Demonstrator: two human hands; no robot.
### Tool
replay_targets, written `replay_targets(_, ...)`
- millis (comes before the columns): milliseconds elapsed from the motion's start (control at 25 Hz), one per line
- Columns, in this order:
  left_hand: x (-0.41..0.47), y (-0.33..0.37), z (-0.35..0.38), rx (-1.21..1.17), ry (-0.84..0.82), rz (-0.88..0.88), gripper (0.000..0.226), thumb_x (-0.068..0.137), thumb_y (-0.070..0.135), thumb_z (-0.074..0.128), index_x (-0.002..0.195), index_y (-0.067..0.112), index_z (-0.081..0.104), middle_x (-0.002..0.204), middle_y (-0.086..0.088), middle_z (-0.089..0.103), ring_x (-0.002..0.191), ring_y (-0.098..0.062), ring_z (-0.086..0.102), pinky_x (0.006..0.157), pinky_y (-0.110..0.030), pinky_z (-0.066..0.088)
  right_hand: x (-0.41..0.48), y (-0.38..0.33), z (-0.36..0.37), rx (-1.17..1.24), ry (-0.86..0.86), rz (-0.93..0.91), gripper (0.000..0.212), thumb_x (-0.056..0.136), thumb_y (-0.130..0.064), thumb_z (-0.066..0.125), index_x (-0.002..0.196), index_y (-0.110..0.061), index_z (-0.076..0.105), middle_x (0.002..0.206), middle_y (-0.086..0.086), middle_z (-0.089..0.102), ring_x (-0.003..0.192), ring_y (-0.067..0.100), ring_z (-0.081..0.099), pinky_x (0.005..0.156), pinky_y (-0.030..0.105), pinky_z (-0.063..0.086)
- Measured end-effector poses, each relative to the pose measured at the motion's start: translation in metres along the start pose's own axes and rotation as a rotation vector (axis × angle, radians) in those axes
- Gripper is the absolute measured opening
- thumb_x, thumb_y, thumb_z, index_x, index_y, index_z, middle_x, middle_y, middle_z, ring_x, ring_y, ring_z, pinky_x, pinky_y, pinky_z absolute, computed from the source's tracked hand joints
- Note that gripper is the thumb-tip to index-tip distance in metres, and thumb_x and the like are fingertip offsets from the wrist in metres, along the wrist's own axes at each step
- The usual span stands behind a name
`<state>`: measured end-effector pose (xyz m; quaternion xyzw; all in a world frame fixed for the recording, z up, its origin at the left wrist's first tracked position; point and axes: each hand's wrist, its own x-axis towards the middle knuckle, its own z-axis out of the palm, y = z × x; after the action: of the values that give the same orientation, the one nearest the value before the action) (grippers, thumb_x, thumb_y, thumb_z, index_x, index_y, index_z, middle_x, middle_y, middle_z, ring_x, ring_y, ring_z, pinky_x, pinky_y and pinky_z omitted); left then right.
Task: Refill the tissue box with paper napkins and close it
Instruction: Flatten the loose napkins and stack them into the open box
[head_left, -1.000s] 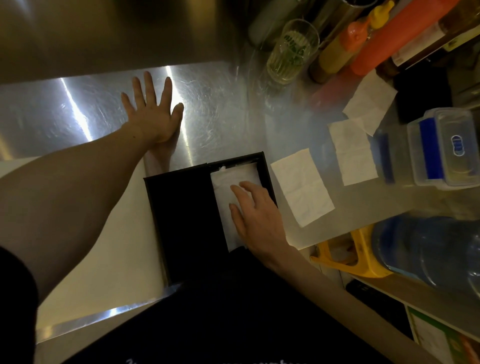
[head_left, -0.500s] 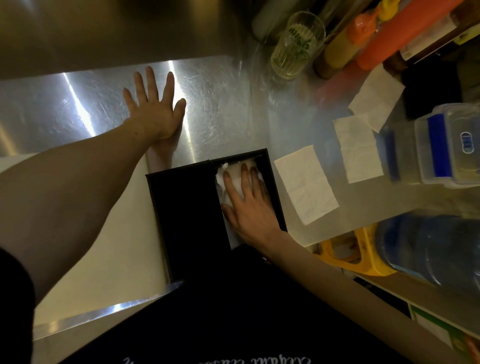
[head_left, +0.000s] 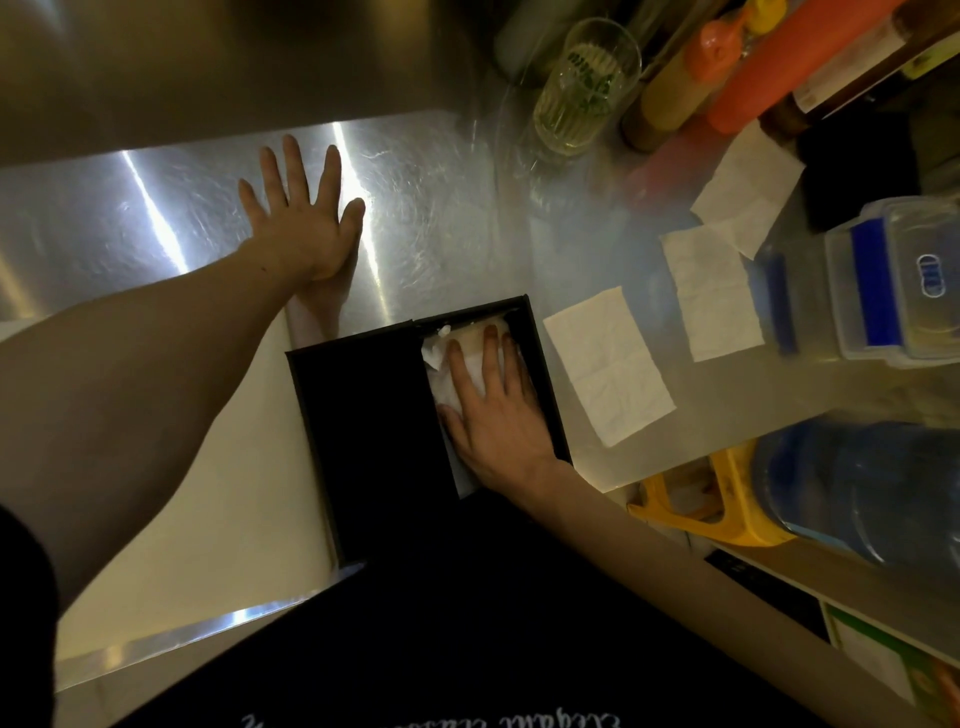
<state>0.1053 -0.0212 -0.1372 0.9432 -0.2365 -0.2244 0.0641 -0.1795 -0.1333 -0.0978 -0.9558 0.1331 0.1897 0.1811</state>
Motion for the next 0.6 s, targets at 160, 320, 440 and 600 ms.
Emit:
replay_targets(160, 0.003, -0.004, 0.004, -0.003, 0.016, 0.008, 0.072, 0.093, 0.069, 0.006, 0.153, 0.033, -0.011, 0.162, -0.011, -0.019, 0.147, -0.036, -0.019, 0.115, -0.061, -0.010, -0.010, 0.000, -0.020, 0.079, 0.075, -0.111, 0.060, 0.102, -0.032, 0.037, 0.152, -0.006, 0.016, 0.160, 0.022, 0.009, 0.148, 0.035, 0.006, 0.121, 0.046, 0.012)
replay_targets(320, 0.007, -0.008, 0.009, -0.027, 0.036, 0.018, 0.077, 0.087, 0.075, -0.001, 0.152, 0.036, -0.011, 0.162, -0.010, -0.018, 0.147, -0.037, -0.018, 0.114, -0.061, -0.010, -0.029, 0.010, -0.038, 0.209, 0.362, -0.190, 0.045, 0.096, -0.021, 0.054, 0.137, -0.003, 0.047, 0.141, 0.021, 0.048, 0.129, 0.031, 0.045, 0.107, 0.038, 0.037)
replay_targets(440, 0.007, -0.009, 0.012, -0.044, 0.057, 0.024, 0.079, 0.085, 0.077, -0.003, 0.152, 0.036, -0.009, 0.163, -0.011, -0.016, 0.147, -0.037, -0.017, 0.113, -0.061, -0.010, -0.033, 0.030, -0.047, 0.269, 0.548, -0.087, 0.038, 0.095, -0.025, 0.056, 0.128, -0.006, 0.054, 0.123, 0.014, 0.059, 0.112, 0.024, 0.051, 0.095, 0.033, 0.044)
replay_targets(600, 0.002, -0.005, 0.014, -0.049, 0.130, 0.026, 0.073, 0.091, 0.071, 0.002, 0.154, 0.034, -0.003, 0.163, -0.013, -0.010, 0.148, -0.039, -0.012, 0.114, -0.063, -0.007, -0.033, 0.070, -0.044, 0.325, 0.600, 0.175, 0.035, 0.094, -0.023, 0.060, 0.126, -0.007, 0.058, 0.114, 0.011, 0.060, 0.102, 0.024, 0.056, 0.087, 0.034, 0.049)
